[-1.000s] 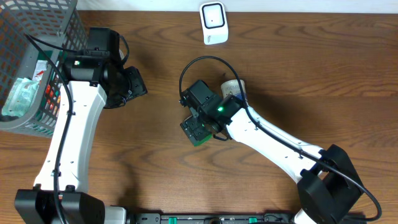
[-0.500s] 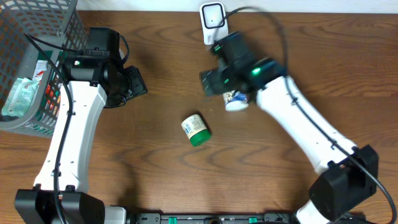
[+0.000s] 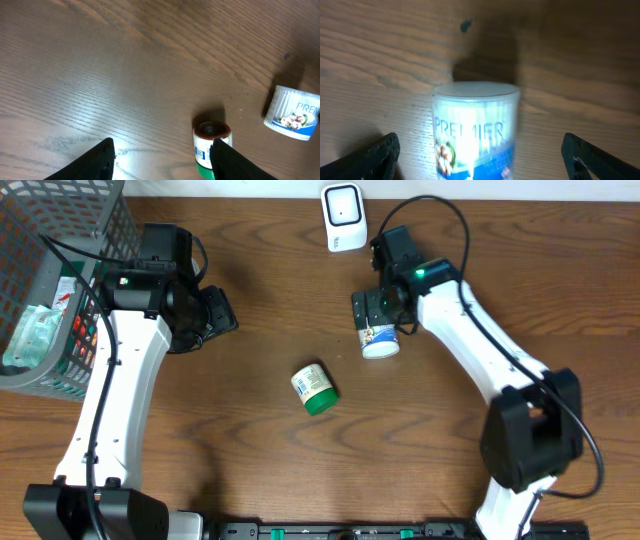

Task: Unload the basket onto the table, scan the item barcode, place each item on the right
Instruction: 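Carry the tub up to the scanner with the right gripper, then lower the cotton swab tub onto the table beside the jar, right gripper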

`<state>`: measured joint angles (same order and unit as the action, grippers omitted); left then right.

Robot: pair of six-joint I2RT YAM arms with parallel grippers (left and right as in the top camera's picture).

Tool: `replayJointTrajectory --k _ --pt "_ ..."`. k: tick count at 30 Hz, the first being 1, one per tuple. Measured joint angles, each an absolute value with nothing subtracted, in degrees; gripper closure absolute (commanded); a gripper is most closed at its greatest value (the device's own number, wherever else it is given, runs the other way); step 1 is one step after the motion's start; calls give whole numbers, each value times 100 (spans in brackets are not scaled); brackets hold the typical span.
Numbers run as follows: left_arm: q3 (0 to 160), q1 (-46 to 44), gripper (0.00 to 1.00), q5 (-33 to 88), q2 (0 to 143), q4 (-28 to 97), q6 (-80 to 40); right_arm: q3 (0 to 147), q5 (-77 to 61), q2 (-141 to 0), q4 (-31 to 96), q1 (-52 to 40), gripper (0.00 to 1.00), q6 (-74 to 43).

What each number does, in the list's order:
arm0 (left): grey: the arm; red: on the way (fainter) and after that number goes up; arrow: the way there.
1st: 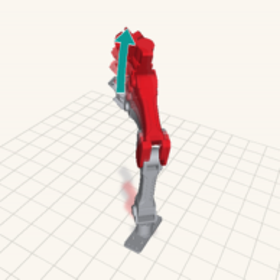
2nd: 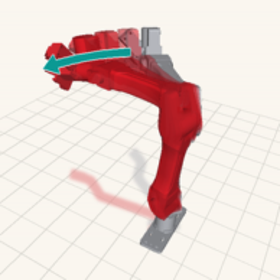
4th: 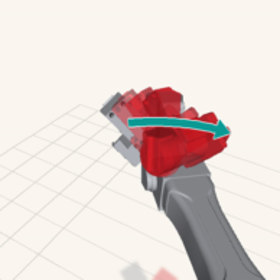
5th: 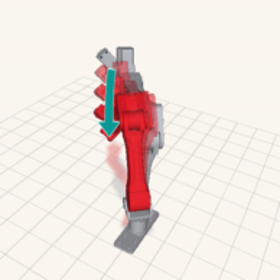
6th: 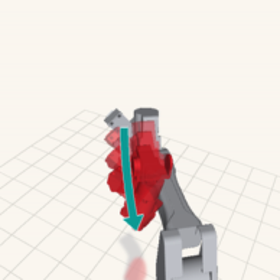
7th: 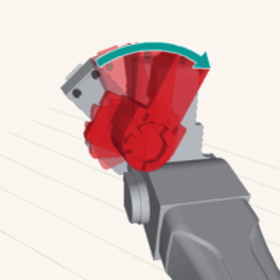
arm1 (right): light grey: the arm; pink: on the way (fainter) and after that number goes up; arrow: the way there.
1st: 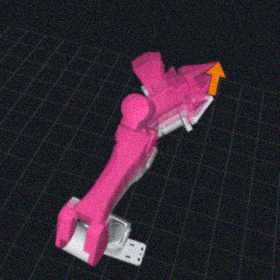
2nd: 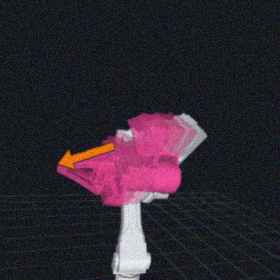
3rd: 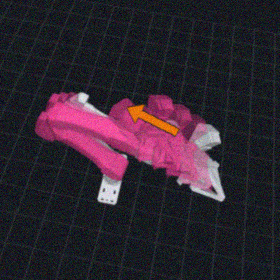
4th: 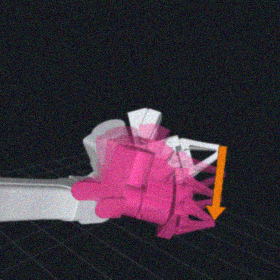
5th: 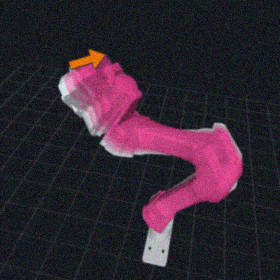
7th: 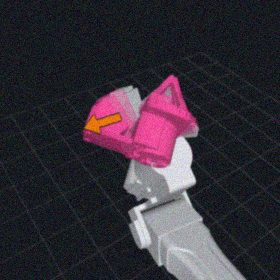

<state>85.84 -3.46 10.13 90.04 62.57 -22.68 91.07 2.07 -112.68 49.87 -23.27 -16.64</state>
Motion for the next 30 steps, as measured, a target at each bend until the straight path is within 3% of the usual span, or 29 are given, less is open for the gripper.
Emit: replayJointTrajectory --k 30 --pt "8584 -346 37 1013 9004 6241 -2268 9102 -1632 -11585 5155 -2161 1 -1887"
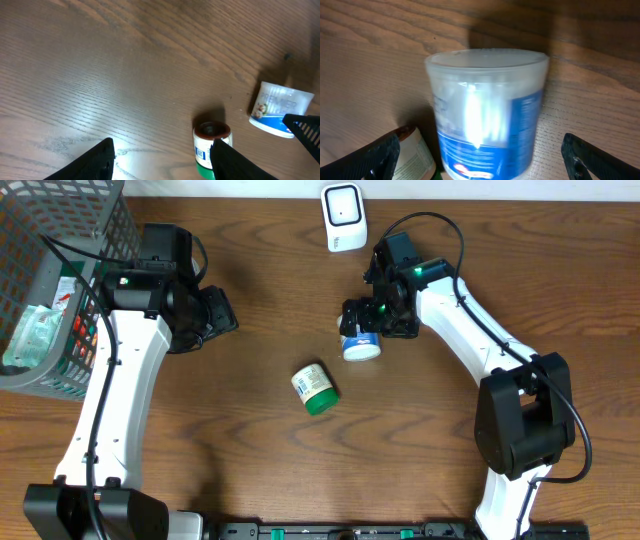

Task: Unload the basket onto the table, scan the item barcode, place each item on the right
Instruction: 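Lower the cotton swab tub onto the table beside the jar, right gripper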

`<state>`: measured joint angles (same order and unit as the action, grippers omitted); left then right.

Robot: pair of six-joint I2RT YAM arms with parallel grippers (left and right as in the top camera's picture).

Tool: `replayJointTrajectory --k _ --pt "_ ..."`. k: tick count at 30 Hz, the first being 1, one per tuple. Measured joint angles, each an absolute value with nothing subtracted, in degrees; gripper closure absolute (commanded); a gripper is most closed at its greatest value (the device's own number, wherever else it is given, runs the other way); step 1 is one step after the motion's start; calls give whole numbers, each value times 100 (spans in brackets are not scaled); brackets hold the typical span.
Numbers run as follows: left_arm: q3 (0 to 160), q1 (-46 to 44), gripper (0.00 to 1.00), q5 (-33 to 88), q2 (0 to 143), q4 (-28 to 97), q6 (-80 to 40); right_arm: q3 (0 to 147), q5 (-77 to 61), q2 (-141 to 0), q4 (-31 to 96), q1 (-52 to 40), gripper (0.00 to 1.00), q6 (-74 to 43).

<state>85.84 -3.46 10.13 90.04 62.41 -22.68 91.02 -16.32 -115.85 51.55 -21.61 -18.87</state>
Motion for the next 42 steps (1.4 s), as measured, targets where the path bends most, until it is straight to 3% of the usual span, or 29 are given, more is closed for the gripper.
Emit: replayJointTrajectory --k 39,42 --pt "8584 -346 37 1013 9004 6193 -2268 9100 -1214 -11583 4536 -2919 1 -2097" --pt "8584 -346 37 1013 9004 6193 -2265 9100 -1127 -11583 4425 -2930 7 -2193"
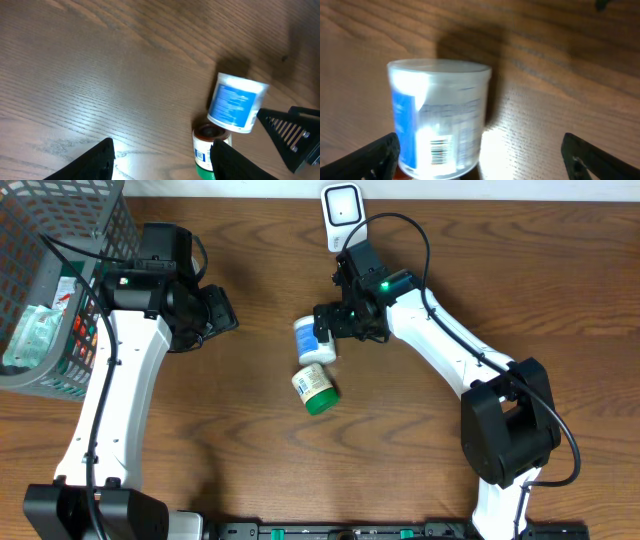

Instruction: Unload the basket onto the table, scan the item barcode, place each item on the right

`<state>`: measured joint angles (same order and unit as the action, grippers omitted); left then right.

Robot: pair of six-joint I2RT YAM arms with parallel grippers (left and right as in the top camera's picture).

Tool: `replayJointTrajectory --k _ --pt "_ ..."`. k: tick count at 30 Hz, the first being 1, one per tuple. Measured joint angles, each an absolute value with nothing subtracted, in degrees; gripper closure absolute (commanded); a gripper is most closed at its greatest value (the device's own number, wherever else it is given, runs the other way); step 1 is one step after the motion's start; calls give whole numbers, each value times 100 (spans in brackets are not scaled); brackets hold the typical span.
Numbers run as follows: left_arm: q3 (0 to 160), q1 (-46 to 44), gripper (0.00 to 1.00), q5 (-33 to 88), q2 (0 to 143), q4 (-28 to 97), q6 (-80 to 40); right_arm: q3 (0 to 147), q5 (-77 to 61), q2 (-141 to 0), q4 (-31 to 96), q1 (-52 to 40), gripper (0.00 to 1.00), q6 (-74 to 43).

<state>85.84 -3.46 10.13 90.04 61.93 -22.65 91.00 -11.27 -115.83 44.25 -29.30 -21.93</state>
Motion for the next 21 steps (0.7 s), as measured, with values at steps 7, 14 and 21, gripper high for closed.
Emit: replayJointTrajectory --k 7,14,21 --pt "8584 -346 37 1013 9004 6193 -2268 8952 -1033 -11583 4045 -3009 8 -2307" --pt "8584 -346 37 1013 9004 6193 -2268 8910 -961 -11583 3992 -3157 10 -2307" --pt "8584 -346 50 1009 9008 6125 -2261 8809 -932 -11583 3955 -3159 9 -2309"
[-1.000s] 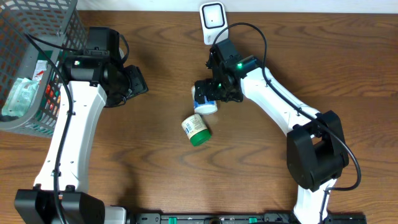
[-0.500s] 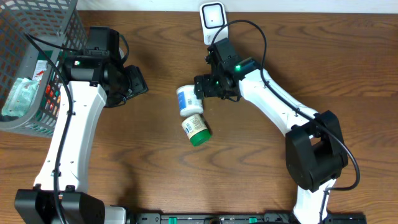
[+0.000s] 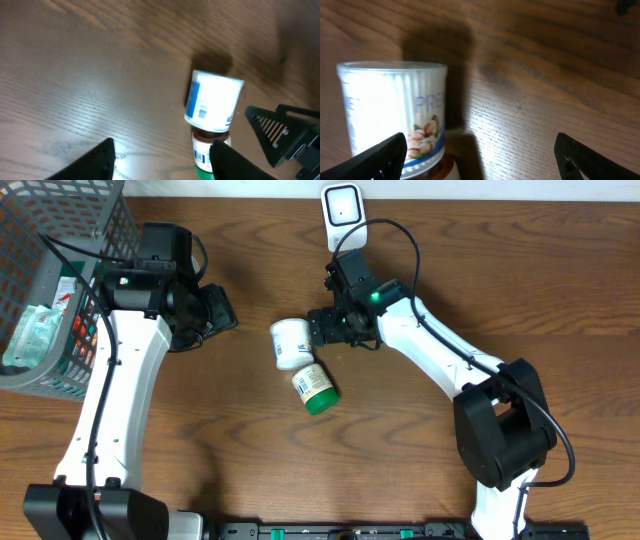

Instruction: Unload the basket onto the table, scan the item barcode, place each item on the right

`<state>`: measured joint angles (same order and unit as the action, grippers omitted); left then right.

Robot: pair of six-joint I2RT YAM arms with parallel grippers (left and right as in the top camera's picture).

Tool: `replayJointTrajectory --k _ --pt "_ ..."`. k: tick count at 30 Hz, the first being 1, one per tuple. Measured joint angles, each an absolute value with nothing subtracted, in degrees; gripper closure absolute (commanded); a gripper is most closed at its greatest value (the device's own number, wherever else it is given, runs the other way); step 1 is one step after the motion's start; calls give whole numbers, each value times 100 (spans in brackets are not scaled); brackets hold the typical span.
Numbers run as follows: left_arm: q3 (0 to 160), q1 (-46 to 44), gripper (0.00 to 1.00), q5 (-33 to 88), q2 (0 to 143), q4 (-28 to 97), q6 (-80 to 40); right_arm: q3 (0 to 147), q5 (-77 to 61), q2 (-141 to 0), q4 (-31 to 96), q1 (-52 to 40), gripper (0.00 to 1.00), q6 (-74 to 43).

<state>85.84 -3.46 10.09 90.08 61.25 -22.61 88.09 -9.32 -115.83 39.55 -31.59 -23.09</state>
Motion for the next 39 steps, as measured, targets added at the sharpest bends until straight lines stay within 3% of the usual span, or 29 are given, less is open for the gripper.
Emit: replayJointTrajectory --k 2,5,17,19,23,26,39 --pt "8582 -349 62 1004 9028 6034 -2268 8799 -932 -11583 3955 -3159 9 -2309" --pt "8508 -364 91 1013 9146 5830 -2285 8799 -930 -11583 3953 -3159 9 -2311" --pt "8239 -869 92 1037 10071 5336 -2252 8799 -847 -11583 3957 -3159 8 -2329" --pt "8239 -869 92 1022 10062 5227 -2255 8799 -808 -11583 3955 -3159 23 -2318" --pt "8165 -882 93 952 10062 4884 -2259 8799 -764 -11583 3959 -3159 72 -2318" --pt "7964 -958 92 897 10062 4670 -2272 8799 -670 -11583 4012 -3159 96 -2353" --pt "7749 -1170 92 862 10062 4340 -2272 8796 -445 -11583 4152 -3098 99 -2353"
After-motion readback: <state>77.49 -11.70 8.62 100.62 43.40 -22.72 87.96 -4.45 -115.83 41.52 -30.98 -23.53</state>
